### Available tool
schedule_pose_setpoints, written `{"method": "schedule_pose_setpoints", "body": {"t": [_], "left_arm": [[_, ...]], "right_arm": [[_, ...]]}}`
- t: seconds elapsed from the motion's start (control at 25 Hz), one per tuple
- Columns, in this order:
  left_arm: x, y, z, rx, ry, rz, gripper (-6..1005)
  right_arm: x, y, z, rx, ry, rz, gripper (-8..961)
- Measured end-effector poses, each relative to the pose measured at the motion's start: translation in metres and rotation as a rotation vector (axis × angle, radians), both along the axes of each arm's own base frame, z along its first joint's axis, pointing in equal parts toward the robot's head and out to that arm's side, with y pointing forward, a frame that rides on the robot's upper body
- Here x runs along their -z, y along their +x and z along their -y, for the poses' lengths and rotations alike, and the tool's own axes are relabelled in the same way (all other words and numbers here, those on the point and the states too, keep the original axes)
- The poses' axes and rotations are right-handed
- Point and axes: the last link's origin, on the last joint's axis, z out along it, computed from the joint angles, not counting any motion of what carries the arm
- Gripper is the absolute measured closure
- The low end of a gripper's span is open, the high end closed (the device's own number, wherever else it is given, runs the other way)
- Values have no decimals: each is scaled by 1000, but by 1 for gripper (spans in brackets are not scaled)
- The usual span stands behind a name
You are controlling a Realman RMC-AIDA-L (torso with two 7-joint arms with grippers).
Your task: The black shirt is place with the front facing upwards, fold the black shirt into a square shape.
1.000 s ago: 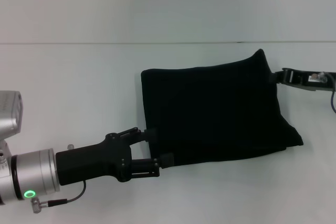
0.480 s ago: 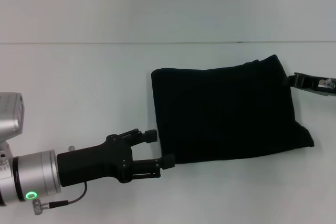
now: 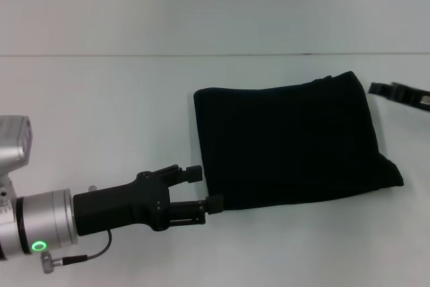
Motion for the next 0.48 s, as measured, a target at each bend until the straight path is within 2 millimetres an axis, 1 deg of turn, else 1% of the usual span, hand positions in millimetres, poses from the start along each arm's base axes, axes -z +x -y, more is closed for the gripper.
{"method": "schedule_pose_setpoints", "body": {"t": [0.12,0.2,0.36,0.48], "left_arm": [[-1,1,-1,-9,-8,6,49],[-2,1,-2,-18,-11,12,49],[-3,2,-4,-50,-33,23,50],[-4,3,-6,-55,-39,27,50]], "right_arm": [[-8,12,9,8,53,-47,721],[-13,18,20,-23,72,-70,626],[-17,22,45,-186,67,-56,428],[-12,18,64,-334,45,-24,363]]}}
